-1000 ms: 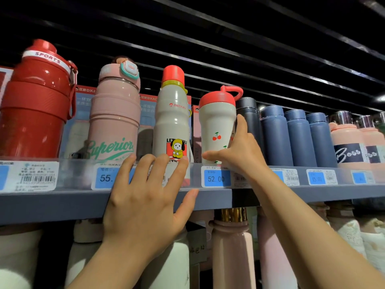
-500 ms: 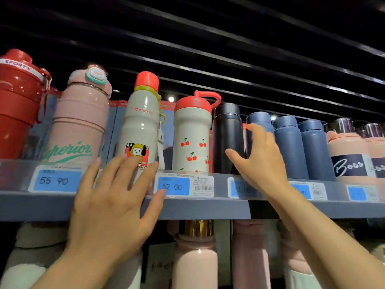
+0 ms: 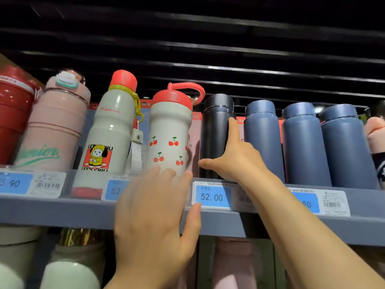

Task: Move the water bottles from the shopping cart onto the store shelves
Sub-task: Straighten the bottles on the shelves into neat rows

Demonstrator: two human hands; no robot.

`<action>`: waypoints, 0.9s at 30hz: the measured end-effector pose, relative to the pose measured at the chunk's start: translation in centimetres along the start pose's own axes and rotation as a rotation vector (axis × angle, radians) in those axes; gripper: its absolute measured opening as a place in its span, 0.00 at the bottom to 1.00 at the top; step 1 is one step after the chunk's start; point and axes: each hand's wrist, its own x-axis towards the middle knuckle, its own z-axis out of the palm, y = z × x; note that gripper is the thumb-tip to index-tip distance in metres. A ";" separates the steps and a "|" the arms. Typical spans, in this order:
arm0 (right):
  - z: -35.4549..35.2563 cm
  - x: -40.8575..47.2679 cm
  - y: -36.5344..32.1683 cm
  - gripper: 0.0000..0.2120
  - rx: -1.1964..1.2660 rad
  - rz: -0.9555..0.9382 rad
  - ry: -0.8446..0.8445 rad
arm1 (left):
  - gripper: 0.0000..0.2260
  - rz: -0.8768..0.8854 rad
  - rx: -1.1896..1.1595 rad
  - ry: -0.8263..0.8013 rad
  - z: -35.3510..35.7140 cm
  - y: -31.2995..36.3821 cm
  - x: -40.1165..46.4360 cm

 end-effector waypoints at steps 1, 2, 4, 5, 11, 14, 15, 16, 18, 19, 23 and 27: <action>-0.1 0.0 0.0 0.54 0.012 -0.001 -0.002 | 0.21 -0.005 -0.001 -0.007 -0.1 0.1 0.0; -0.2 -0.1 0.0 0.54 0.025 -0.003 -0.004 | 0.21 -0.007 -0.004 -0.014 -0.2 0.1 -0.1; -0.3 -0.3 0.0 0.53 0.050 -0.002 -0.001 | 0.21 -0.010 -0.010 -0.025 -0.3 0.1 0.0; -0.3 -0.3 0.1 0.53 0.060 0.003 0.004 | 0.21 -0.015 -0.010 -0.030 -0.3 0.2 0.0; 0.1 0.0 0.0 0.54 0.062 0.050 -0.006 | 0.22 -0.020 -0.023 -0.090 -0.7 0.1 0.1; 0.1 0.1 -0.2 0.55 0.062 0.059 -0.014 | 0.23 -0.008 -0.026 -0.110 -0.7 0.0 0.0; -0.1 0.0 -0.2 0.55 0.082 0.066 -0.012 | 0.23 -0.011 -0.030 -0.110 -0.7 0.0 0.0; -0.3 -0.1 -0.2 0.55 0.108 0.073 -0.007 | 0.23 -0.015 -0.035 -0.107 -0.6 0.0 0.0; -0.5 -0.2 -0.2 0.56 0.145 0.080 0.006 | 0.23 -0.029 -0.048 -0.101 -0.6 0.1 0.0; -0.5 -0.3 -0.2 0.56 0.150 0.078 0.011 | 0.23 -0.036 -0.051 -0.099 -0.6 0.1 0.0; -0.2 -0.5 -0.3 0.55 0.144 0.110 0.042 | 0.23 -0.047 -0.065 -0.104 -0.7 0.3 0.0; -0.2 -1.2 -0.6 0.54 0.150 0.161 0.079 | 0.23 -0.049 -0.071 -0.117 -0.8 0.3 0.0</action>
